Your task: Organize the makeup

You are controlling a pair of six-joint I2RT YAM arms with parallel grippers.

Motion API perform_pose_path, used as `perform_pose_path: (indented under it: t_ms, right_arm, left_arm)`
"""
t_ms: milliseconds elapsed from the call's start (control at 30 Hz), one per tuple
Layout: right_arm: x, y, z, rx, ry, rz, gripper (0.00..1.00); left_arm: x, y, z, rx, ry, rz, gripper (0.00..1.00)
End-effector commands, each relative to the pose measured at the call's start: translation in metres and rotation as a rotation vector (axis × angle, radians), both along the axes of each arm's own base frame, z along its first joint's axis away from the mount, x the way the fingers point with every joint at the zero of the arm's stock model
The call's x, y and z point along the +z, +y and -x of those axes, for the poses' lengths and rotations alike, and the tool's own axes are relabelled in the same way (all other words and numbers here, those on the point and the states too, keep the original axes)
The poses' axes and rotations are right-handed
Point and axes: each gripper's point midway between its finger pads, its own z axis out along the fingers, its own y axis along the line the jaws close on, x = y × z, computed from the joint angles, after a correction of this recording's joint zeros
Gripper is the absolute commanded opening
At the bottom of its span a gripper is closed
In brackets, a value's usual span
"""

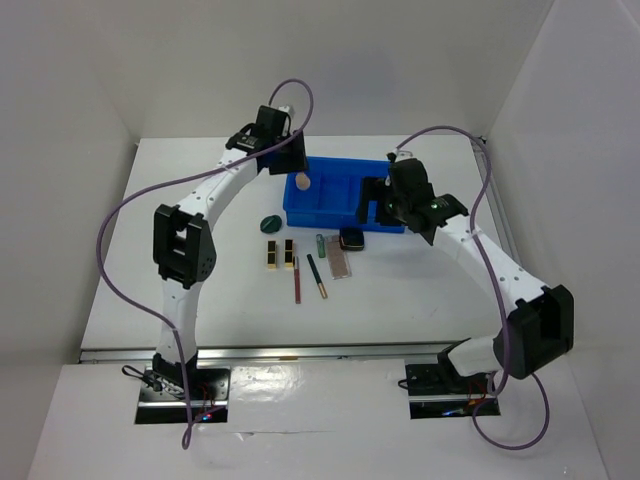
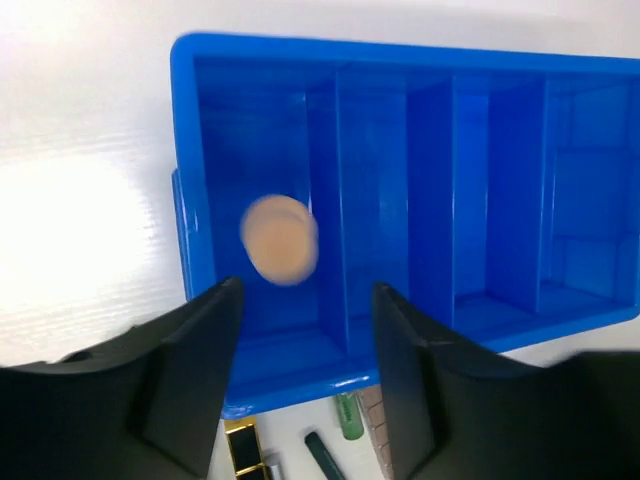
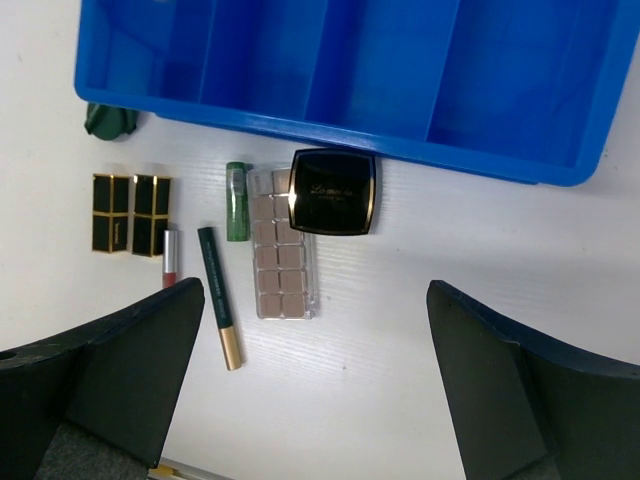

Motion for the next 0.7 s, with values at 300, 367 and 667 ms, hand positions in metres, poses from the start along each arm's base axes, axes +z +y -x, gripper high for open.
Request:
perform_pose_path:
  t_ms: [300, 367, 667]
  right_arm:
    - [0.014, -0.020, 0.007, -0.065, -0.006, 0.041, 1.00]
    - [0.011, -0.021, 0.009, -0.065, -0.007, 0.041, 1.00]
    - [0.011, -0.022, 0.009, -0.057, -0.004, 0.038, 1.00]
  left_arm:
    - [0.095, 0.018, 0.022, 0.034, -0.173, -0.011, 0.50]
    - [0.078, 0.034, 0.037, 0.068, -0.150, -0.063, 0.29]
    - [-0.025, 0.097, 0.102, 0.065, 0.093, -0.172, 0.36]
